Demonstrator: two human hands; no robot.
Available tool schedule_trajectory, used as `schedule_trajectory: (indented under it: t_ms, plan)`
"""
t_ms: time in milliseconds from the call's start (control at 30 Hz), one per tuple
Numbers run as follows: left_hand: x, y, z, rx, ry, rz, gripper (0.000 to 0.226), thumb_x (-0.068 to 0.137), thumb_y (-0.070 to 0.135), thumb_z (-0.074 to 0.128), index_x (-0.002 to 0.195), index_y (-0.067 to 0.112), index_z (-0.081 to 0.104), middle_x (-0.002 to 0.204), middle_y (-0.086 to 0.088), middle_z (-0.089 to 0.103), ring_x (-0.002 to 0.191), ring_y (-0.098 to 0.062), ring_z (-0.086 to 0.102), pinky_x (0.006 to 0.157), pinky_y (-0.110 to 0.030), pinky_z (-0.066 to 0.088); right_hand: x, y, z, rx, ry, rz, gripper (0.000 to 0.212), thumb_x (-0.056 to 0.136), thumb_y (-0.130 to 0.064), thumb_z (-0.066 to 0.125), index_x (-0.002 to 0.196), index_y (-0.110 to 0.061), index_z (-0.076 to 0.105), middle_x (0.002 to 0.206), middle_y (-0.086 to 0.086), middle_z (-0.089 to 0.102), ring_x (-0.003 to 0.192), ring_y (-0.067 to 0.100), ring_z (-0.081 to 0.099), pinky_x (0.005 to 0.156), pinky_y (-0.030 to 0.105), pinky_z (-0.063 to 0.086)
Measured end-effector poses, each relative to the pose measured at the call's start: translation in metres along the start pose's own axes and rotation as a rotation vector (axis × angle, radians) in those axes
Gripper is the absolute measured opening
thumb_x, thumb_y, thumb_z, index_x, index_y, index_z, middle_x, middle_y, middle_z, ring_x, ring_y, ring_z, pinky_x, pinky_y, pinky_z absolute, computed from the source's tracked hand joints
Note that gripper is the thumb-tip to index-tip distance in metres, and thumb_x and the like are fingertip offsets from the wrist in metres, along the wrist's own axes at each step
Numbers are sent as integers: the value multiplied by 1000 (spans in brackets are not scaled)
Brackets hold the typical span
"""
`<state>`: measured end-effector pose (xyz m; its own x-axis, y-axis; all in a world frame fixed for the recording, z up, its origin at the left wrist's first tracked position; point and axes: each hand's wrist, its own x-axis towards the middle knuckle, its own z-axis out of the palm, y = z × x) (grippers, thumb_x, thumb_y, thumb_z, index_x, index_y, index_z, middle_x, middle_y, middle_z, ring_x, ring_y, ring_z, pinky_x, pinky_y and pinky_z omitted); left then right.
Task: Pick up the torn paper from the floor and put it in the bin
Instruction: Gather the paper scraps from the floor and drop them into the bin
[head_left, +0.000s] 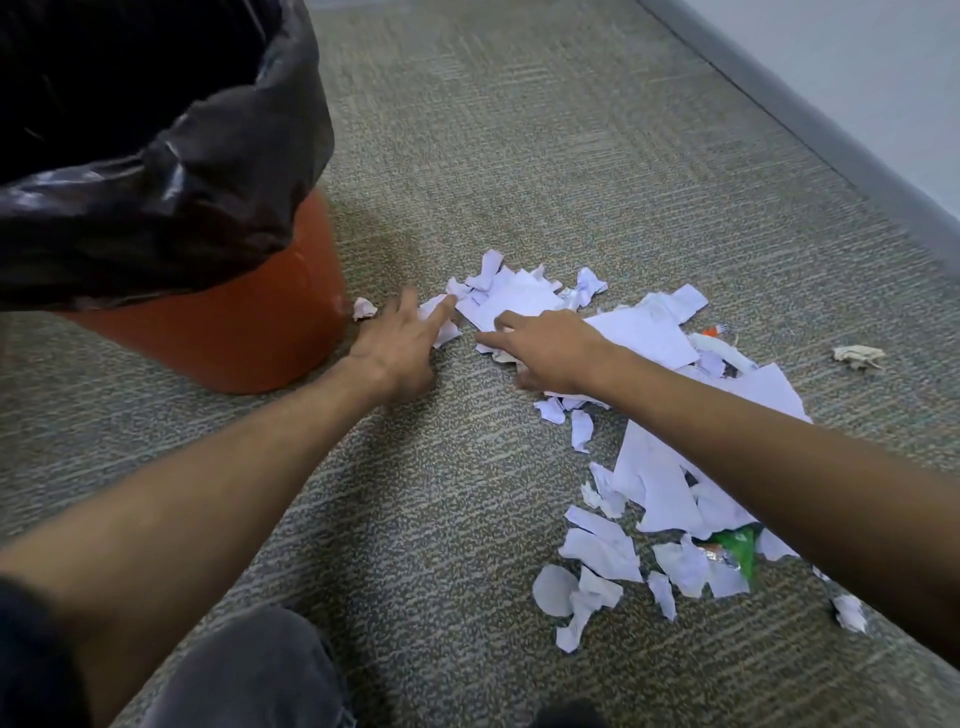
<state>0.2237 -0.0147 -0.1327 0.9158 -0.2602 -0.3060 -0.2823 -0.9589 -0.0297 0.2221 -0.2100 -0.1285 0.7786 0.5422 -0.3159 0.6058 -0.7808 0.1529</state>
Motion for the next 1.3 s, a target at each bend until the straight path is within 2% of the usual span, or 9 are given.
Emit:
schedule_trajectory:
  t_ms: [133,200,333,533,700,867,1033,1200,1300]
  plan:
    - [10,2,2,6,48,77,52,84,3,56,132,20,48,126,-15,35,113,-37,50,79,-47,48,8,-1,-2,-1,28,-31,53,93,-18,57,143,-25,43,137,10,47,96,37,64,77,43,54]
    - [12,1,1,-1,86,103,40,85,0,56,122,15,54,119,-14,39,104,-37,56,71,-43,46,12,1,-2,0,51,-50,44,93,-15,58,136,-20,51,128,10,53,99,36,63,77,43,53]
    - [5,-2,-5,14,143,143,16,96,18,56,107,8,61,111,-14,43,91,-38,62,66,-40,40,15,5,1,61,84,-32,29,91,-12,60,120,-12,62,111,10,61,98,35,62,74,40,49]
    - [-11,-12,-12,-41,259,184,19,96,24,58,95,8,70,98,-9,49,78,-35,62,70,-46,51,-8,16,-14,548,240,147,31,89,-27,69,116,-12,67,110,8,69,94,26,63,80,34,46]
    - [-43,-7,-42,-98,424,184,14,93,16,58,95,11,71,97,-6,51,77,-33,62,67,-46,53,-41,14,-59,889,420,195,33,83,-24,77,111,-8,71,112,3,71,69,-8,56,72,19,39]
    - [-90,1,-104,-247,642,246,20,94,20,58,105,12,73,107,-7,59,90,-33,62,73,-45,51,-63,6,-120,1053,593,213,38,82,-24,79,116,-10,69,113,0,71,68,0,69,62,12,49]
    - [-140,-9,-165,-292,880,244,21,94,17,61,108,12,74,110,-8,63,91,-31,63,78,-48,51,-73,-7,-187,1092,724,131,39,85,-24,76,119,-9,67,119,0,68,72,12,74,61,24,55]
    - [-174,-63,-211,-275,1005,57,16,89,21,65,99,16,77,108,-8,65,96,-34,62,79,-46,49,-53,-34,-250,1098,813,6,21,85,-21,75,104,-15,70,103,-3,72,73,16,75,58,25,55]
    - [-185,-100,-220,-294,969,-57,14,87,20,68,97,17,77,104,-6,67,94,-30,64,81,-40,50,-28,-54,-276,1073,807,-82,22,84,-23,75,104,-14,72,100,-2,74,83,13,73,64,25,55]
